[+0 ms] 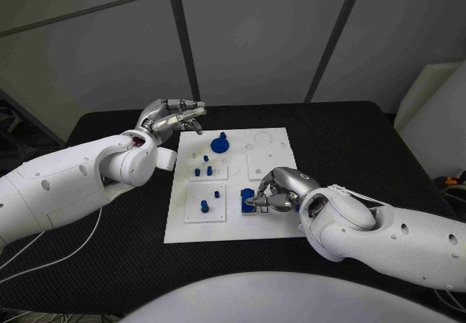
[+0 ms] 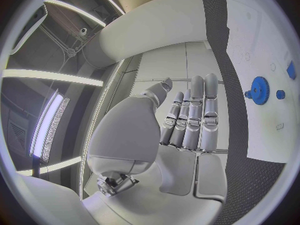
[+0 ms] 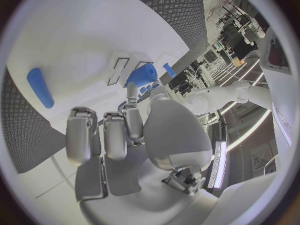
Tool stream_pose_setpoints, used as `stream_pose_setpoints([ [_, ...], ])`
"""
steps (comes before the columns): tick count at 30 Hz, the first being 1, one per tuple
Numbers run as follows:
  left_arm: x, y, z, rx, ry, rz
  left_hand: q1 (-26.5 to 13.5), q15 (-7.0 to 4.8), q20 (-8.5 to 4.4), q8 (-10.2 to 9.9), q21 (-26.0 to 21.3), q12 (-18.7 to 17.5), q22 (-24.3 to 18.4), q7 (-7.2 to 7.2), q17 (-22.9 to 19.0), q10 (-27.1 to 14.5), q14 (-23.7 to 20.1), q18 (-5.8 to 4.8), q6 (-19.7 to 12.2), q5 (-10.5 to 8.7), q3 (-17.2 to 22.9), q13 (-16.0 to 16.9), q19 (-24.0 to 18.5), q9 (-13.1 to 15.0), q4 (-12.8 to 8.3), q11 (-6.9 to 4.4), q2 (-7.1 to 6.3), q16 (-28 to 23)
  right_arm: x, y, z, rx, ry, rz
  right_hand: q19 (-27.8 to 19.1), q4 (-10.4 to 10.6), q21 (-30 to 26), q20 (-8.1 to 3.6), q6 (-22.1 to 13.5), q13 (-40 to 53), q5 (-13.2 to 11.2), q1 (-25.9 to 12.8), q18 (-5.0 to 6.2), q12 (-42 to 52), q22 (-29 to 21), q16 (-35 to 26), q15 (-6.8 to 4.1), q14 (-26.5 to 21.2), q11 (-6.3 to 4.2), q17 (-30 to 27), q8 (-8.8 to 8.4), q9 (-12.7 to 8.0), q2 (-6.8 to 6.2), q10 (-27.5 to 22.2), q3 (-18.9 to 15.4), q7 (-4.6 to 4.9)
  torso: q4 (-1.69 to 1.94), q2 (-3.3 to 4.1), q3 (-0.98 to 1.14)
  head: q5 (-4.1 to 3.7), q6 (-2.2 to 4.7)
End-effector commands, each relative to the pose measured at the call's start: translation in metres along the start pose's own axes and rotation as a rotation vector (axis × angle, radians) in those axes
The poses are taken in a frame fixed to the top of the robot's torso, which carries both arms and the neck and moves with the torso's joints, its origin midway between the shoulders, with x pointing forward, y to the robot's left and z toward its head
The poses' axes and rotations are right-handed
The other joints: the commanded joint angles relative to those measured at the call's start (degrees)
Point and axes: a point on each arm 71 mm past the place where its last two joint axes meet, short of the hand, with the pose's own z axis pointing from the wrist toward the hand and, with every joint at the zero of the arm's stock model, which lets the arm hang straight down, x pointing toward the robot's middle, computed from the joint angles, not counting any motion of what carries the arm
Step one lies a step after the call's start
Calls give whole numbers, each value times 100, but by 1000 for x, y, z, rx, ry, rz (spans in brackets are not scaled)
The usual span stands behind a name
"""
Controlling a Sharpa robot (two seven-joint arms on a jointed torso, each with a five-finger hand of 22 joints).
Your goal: Assemble the parts on the task board
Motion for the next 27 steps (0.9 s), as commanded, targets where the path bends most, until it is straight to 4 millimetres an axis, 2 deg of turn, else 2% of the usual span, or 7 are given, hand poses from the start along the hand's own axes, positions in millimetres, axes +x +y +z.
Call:
stream_pose_setpoints([
  [1, 1, -1, 0, 4, 12, -5, -66, 8, 38, 30, -31, 26, -6, 14, -7, -36, -14, -28, -45, 19, -35, -6, 4, 5, 6, 10, 8, -21, -1, 3, 0, -35, -6, -16, 153, -56, 9, -47, -28, 155, -29, 87, -94, 22, 543, -5, -51, 472, -31, 845, 23, 15, 5, 28, -1, -15, 3, 3, -1, -3, 1],
  [9, 0, -1, 0, 3, 11, -4, -66, 8, 38, 30, -31, 26, -6, 14, -7, -36, -14, -28, -45, 19, -35, -6, 4, 5, 6, 10, 8, -21, 0, -1, 3, -8, -2, -35, 156, -70, 12, -49, -17, 172, -2, 185, -95, 30, 550, -7, -53, 472, -37, 843, 32, 37, 71, 38, 20, -23, 9, 6, -3, -8, 1],
  [12, 0, -1, 0, 3, 11, -4, -66, 8, 38, 30, -31, 26, -6, 14, -7, -36, -14, -28, -45, 19, -35, -6, 4, 5, 6, 10, 8, -21, 1, -2, 4, -3, 5, -46, 158, -149, 14, -55, -16, 184, 10, 358, -95, 35, 555, -7, -64, 472, -51, 844, 36, 53, 107, 44, 66, -39, 4, 8, -2, -1, 1],
  [17, -1, -1, 0, 2, 9, -4, -66, 8, 38, 30, -31, 26, -6, 14, -7, -36, -14, -28, -45, 19, -35, -6, 4, 5, 6, 10, 8, -21, 1, -3, 4, -2, 10, -62, 163, -454, 20, -84, -6, 208, -410, 942, -98, 39, 571, -4, -95, 473, -85, 854, 24, 67, 159, 53, 297, -73, -4, 4, -2, -8, 1],
  [21, -1, -1, 0, 2, 9, -3, -66, 8, 38, 30, -31, 26, -6, 14, -7, -36, -14, -28, -45, 19, -35, -6, 4, 5, 6, 10, 8, -21, 0, -3, 3, -5, 9, -69, 166, -539, 23, -88, 11, 229, -455, 1087, -100, 52, 579, -1, -97, 474, -88, 859, 10, 63, 133, 64, 361, -75, -11, 6, -3, -3, 1],
  [27, -1, -1, 0, 2, 10, -4, -66, 8, 38, 30, -31, 26, -6, 14, -7, -36, -14, -28, -45, 19, -35, -6, 4, 5, 6, 10, 8, -21, -3, -3, 0, -20, -26, -54, 169, -505, 26, -87, 12, 222, -436, 1040, -102, 39, 586, -1, -90, 474, -77, 860, -6, 56, 114, 60, 354, -58, 1, 1, 3, -17, 1],
])
